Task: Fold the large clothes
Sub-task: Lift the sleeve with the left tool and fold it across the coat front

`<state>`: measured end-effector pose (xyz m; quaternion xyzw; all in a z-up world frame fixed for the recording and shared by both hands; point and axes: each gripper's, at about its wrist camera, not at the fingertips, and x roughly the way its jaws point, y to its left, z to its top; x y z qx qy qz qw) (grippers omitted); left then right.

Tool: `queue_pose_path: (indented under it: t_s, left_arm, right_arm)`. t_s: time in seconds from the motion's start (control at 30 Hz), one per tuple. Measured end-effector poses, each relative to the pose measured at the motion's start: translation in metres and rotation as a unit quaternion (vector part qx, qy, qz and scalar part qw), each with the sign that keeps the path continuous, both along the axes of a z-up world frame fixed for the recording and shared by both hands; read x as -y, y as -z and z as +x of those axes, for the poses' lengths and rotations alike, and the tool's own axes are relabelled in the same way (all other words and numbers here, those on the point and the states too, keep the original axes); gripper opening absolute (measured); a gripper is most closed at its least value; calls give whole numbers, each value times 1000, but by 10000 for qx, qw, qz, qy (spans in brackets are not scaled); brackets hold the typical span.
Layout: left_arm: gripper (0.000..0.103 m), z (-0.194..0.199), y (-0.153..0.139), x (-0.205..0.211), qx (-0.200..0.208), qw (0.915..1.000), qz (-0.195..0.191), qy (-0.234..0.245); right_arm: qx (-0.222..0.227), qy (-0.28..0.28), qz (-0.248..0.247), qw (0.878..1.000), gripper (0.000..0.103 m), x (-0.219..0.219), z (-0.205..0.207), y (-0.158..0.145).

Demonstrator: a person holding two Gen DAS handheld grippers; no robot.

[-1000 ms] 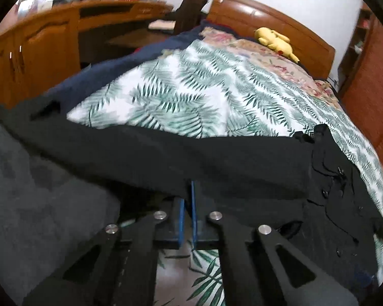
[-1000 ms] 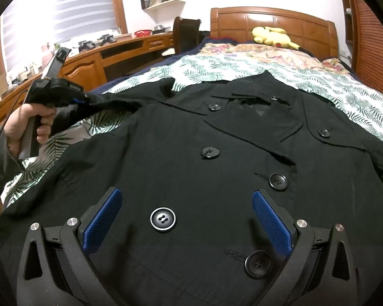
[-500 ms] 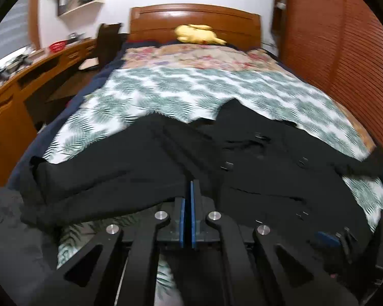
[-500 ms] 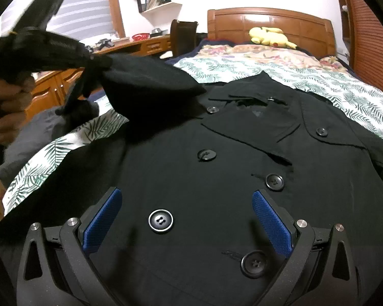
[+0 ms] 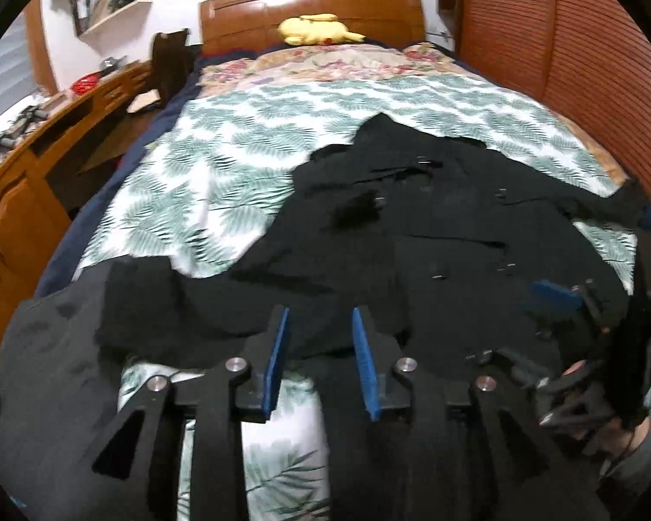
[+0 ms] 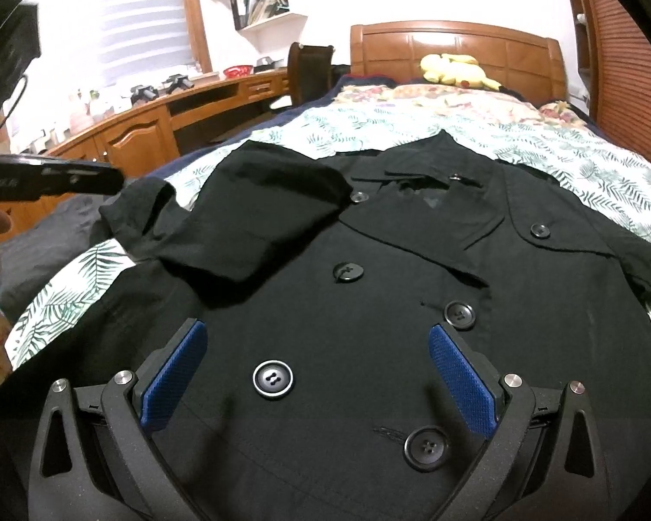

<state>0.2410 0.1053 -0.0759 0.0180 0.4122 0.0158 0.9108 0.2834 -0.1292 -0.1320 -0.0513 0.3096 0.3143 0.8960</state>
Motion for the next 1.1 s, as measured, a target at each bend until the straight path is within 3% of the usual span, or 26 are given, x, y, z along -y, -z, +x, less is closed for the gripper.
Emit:
queue_pose_path:
  t_s: [0.17, 0.43, 0.77, 1.0, 1.07, 1.1]
  left_arm:
    - [35, 1, 14, -50, -54, 9987, 29, -499]
    - [38, 10, 62, -127, -332, 9899, 10, -1378]
    - [38, 24, 80, -161, -310, 9829, 56, -1814]
    - [38, 38, 98, -170, -500, 9818, 140, -1828]
    - [16, 39, 98, -173, -506, 9809, 160, -1874]
    - [13, 40, 97, -176, -504, 9803, 118, -1905]
  right_arm:
    - [4, -5, -9, 10000, 103, 0, 0, 0]
    - [4, -17, -28, 10000, 103, 0, 0, 0]
    - [-10, -75, -111, 9999, 103, -5, -1, 1]
    - [10, -58, -106, 9999, 103, -4, -2, 1]
    - [23, -38, -100, 9999, 103, -3, -3, 0]
    - [26, -34, -107, 9999, 103, -3, -4, -1]
